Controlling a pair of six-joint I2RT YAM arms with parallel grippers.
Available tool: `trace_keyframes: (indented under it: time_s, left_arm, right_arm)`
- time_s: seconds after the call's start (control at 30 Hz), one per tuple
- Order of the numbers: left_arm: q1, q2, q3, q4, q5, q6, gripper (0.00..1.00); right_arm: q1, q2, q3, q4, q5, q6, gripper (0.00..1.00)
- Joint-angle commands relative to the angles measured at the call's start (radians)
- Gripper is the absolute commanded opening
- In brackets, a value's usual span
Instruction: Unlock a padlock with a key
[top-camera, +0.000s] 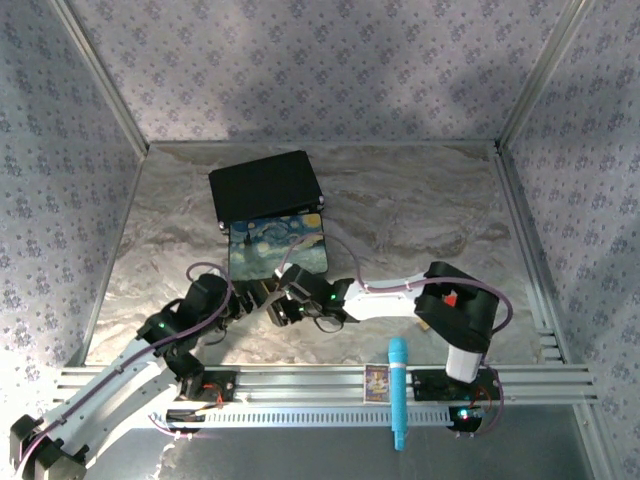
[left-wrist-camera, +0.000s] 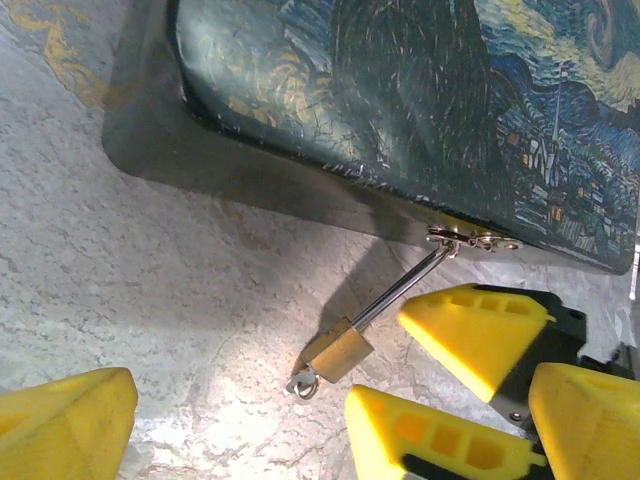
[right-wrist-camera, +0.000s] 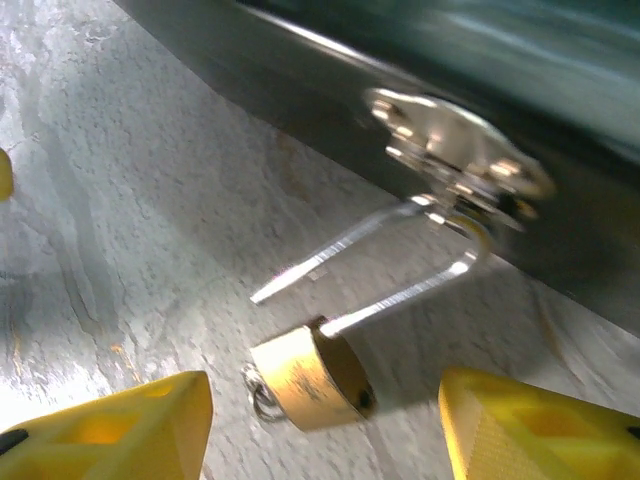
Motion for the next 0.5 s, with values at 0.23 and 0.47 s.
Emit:
trace_keyframes:
  time_s: [0.23,0.47]
  left_arm:
    - [0.006,0.022,-0.007,0.004,0.018,0.013,1.00]
    - [0.007,0.029,-0.009,0.012,0.014,0.014,1.00]
  right_arm:
    - [0.022,0.069,0.027,0.000,0.032,-0.002,0.53]
    - [0.020,0.078,-0.010,0.048,0.030,0.027,0.37]
